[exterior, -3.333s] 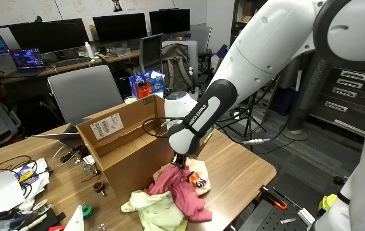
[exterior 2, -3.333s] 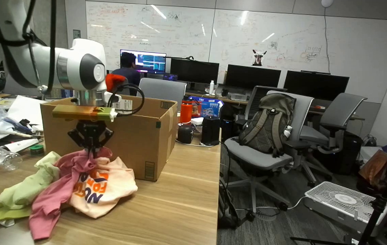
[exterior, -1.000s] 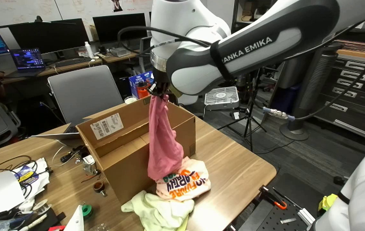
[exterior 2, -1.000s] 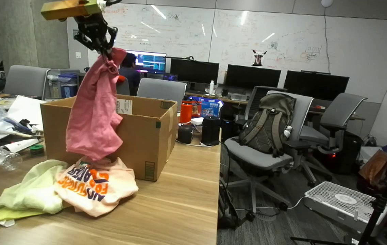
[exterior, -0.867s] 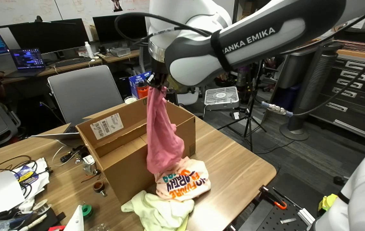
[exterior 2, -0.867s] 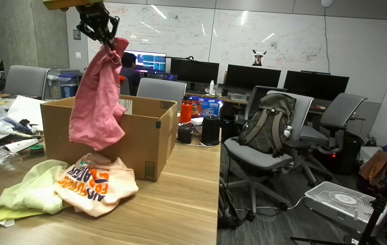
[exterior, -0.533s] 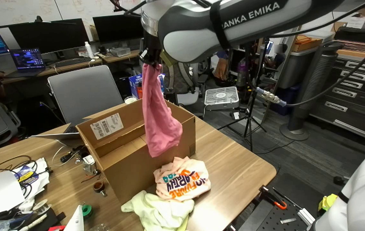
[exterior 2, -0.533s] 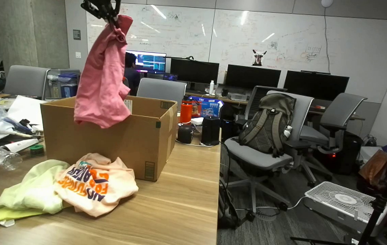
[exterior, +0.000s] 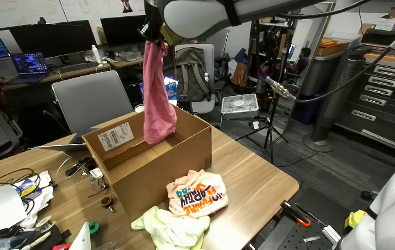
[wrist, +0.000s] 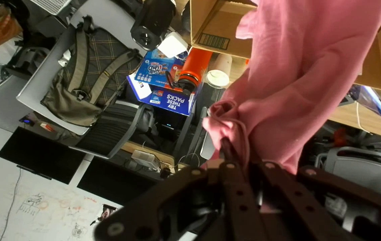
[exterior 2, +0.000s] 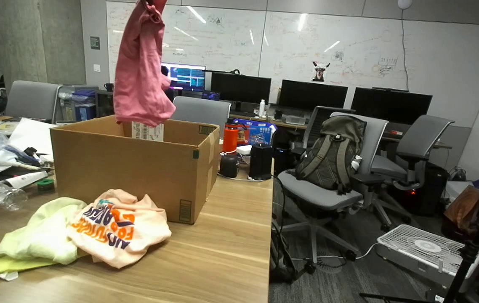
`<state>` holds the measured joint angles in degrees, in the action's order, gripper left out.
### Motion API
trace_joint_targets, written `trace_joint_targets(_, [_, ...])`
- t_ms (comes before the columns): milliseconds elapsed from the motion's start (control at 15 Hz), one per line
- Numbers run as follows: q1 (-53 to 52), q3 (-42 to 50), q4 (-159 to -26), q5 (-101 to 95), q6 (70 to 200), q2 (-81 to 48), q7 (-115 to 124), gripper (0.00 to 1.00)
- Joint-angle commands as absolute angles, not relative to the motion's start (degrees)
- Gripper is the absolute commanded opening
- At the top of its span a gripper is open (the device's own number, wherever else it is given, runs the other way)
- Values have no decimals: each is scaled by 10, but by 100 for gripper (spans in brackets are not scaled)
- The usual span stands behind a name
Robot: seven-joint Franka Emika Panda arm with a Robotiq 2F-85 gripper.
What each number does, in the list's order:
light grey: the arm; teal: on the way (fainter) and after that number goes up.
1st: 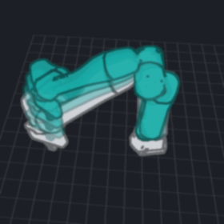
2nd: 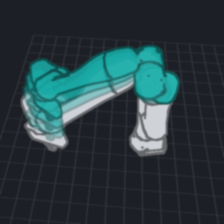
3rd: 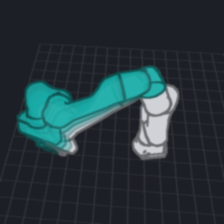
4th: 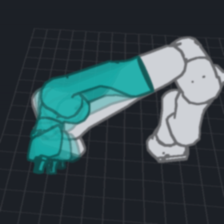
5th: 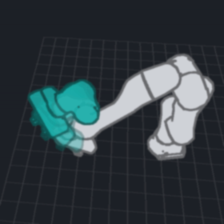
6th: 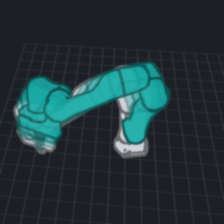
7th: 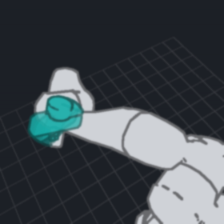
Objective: Put the peach and pink shirt and the green towel in the box respectively
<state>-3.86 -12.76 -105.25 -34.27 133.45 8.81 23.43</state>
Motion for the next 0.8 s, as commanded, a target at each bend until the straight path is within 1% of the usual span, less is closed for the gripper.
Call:
trace_joint_targets(0, [-39,-130,-1000,-369,1316,54,254,2])
trace_joint_targets(733, [-53,-85,-956,-359,1280,-62,252,2])
